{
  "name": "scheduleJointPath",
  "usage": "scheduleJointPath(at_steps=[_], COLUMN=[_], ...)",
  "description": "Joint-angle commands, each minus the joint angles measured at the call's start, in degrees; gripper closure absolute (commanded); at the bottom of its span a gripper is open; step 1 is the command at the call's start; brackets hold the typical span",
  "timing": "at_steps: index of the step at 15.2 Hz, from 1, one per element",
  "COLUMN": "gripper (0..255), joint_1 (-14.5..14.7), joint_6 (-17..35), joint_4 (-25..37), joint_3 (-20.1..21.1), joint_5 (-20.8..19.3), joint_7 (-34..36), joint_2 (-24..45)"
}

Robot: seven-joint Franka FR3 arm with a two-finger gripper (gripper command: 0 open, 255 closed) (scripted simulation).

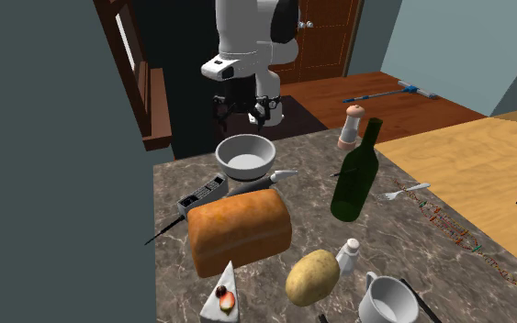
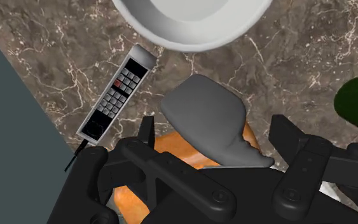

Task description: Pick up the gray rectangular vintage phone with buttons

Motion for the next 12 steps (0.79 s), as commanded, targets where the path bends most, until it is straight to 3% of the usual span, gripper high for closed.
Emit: scheduleJointPath(at_steps=[1, 12], gripper=[0, 0], joint_1=[-0.84, -9.20], joint_6=[1.38, 3.48], joint_4=[2.09, 19.34], joint_3=[-0.90, -1.85], joint_5=[1.72, 12.26], joint_7=[-1.53, -9.19], joint_2=[3.95, 26.73])
